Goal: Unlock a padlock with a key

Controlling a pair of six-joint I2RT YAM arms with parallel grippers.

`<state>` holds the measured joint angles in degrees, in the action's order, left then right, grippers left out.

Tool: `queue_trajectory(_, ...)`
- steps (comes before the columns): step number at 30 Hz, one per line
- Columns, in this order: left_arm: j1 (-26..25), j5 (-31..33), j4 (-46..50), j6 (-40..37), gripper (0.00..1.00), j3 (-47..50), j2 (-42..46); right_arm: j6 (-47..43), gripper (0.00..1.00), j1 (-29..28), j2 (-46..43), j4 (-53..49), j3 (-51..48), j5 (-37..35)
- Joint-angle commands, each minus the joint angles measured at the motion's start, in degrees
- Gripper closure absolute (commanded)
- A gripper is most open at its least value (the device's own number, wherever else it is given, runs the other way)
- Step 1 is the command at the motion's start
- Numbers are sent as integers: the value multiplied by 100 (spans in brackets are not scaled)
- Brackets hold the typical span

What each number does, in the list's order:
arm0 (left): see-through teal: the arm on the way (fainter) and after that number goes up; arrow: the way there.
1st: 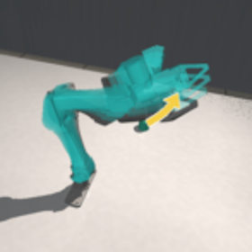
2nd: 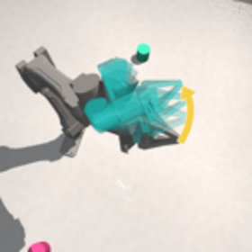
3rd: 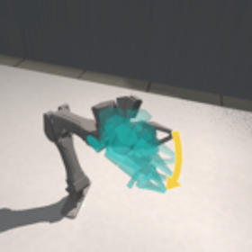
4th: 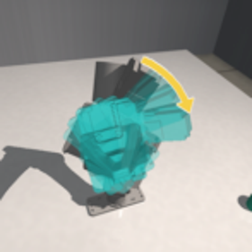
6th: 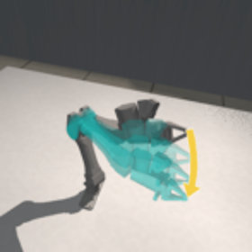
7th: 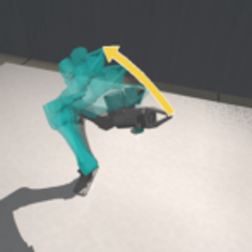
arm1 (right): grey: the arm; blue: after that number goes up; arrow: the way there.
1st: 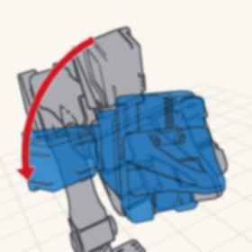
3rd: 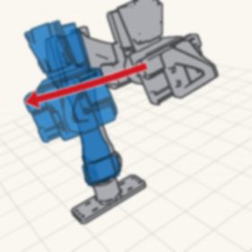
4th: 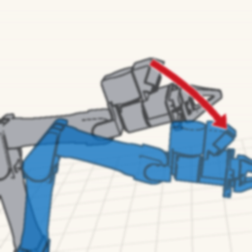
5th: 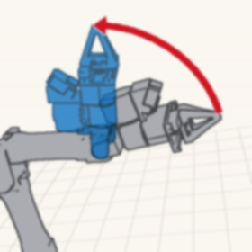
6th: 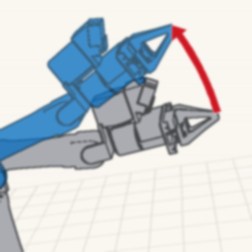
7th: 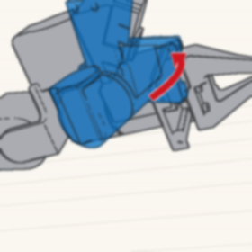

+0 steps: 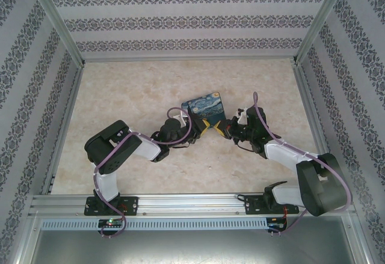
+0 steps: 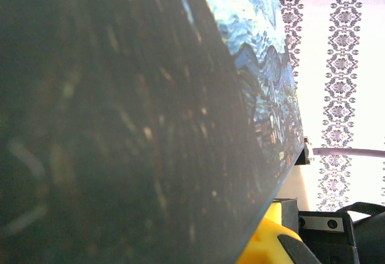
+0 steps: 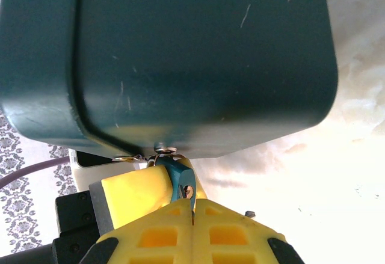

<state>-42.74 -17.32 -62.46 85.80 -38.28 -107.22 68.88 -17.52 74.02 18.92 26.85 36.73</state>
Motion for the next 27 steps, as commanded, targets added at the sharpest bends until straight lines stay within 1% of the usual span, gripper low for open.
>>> queue_trajectory(1, -76, -43, -433, 94, 100, -188, -61, -76, 100, -76, 16, 174, 110, 18)
queue_trajectory(27, -77, 15, -421, 116, 100, -157, -14, -287, 100, -68, -2, -37, -138, -87)
